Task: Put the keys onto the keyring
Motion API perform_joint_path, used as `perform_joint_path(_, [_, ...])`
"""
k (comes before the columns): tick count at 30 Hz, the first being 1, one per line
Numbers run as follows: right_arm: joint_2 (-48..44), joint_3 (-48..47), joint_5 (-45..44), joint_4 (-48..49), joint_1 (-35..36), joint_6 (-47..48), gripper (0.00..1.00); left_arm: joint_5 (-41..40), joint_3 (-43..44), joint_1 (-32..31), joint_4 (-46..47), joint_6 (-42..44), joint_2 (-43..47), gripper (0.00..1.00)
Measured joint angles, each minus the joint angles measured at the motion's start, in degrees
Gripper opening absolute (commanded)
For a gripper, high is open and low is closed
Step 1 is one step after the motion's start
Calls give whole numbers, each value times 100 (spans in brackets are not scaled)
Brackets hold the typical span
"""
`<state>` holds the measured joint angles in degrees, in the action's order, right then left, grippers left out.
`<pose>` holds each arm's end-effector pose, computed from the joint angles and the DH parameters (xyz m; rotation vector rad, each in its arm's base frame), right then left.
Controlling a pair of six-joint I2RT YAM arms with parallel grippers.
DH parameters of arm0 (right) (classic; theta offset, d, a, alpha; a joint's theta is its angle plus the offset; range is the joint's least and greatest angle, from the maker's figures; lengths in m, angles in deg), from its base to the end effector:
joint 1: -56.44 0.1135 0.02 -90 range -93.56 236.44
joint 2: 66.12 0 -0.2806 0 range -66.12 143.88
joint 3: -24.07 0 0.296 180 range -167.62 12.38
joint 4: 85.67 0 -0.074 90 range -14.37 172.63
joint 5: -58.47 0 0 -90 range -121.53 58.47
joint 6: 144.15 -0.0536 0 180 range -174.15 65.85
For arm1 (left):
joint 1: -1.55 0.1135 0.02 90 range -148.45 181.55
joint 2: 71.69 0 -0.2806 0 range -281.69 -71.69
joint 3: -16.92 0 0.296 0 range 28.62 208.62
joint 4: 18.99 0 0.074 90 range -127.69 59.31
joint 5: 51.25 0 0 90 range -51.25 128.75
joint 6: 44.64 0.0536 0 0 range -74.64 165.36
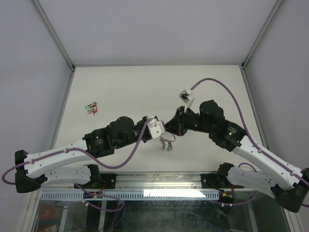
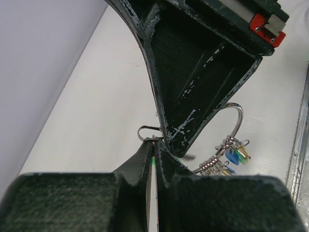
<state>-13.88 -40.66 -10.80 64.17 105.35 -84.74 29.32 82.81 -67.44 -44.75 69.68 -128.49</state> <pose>0.1536 0.2050 0.3617 -0.5980 1.9838 1.2487 0.1087 -0.2584 0.3587 1.2826 1.3686 -0.3868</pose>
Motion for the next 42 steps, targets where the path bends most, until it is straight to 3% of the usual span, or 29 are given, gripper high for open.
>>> perform_joint_path(19, [-184, 0, -739, -590, 37, 264, 0, -221, -236, -2, 601, -245, 483, 0])
perform_joint_path(27, [-240, 0, -417, -409, 37, 378, 0, 11, -466, 11, 874, -542, 647, 0])
perform_joint_path(33, [-485, 2, -278, -160, 37, 708, 0, 680, -649, 503, 1172, -1010, 811, 0])
perform_joint_path(42, [-1263, 417, -667, 739, 37, 2194, 0, 2028, -678, 1357, 1628, -1849, 892, 0])
